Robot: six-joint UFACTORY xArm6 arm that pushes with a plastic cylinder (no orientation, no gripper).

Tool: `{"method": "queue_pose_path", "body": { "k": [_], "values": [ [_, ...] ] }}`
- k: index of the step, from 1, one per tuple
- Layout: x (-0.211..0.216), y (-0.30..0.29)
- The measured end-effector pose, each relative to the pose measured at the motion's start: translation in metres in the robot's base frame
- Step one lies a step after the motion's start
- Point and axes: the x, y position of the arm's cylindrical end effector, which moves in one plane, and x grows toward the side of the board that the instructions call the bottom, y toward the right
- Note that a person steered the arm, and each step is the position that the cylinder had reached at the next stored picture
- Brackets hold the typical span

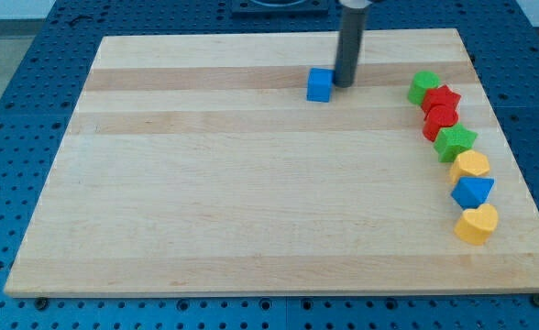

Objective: Point your arm at the blue triangle

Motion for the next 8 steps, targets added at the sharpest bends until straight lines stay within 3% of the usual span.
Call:
{"method": "queue_pose_path", "body": {
  "k": [1, 3, 5, 7, 8],
  "values": [
    [0.0, -0.043],
    [-0.009, -0.056],
    [-0.06, 0.026],
    [-0.067, 0.21],
    [-0.058, 0.272]
  ]
}}
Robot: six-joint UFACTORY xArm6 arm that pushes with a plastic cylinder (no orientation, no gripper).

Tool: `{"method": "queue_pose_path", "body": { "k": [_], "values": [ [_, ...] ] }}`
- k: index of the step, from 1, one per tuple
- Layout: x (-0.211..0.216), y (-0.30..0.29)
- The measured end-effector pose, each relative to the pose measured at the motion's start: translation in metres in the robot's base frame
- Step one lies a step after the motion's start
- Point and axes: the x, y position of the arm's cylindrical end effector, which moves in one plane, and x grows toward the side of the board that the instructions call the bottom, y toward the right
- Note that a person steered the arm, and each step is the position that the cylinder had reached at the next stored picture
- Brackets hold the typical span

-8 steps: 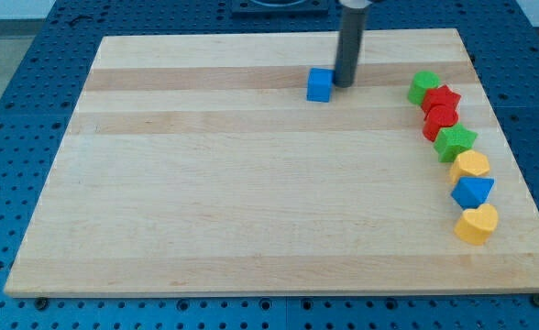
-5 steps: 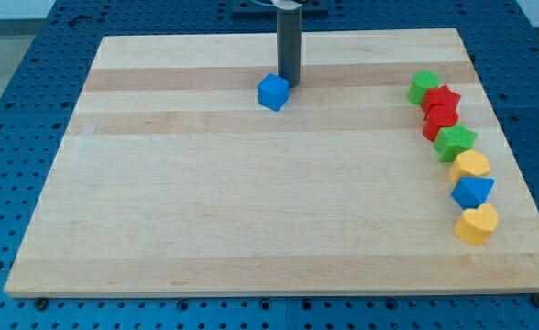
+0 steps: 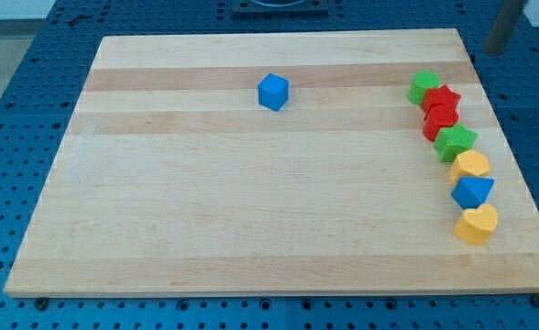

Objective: Point your arm at the blue triangle

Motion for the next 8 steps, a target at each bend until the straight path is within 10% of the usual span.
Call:
{"method": "queue_pose_path", "body": {
  "k": [8],
  "values": [
    [0.235, -0.009]
  ]
}}
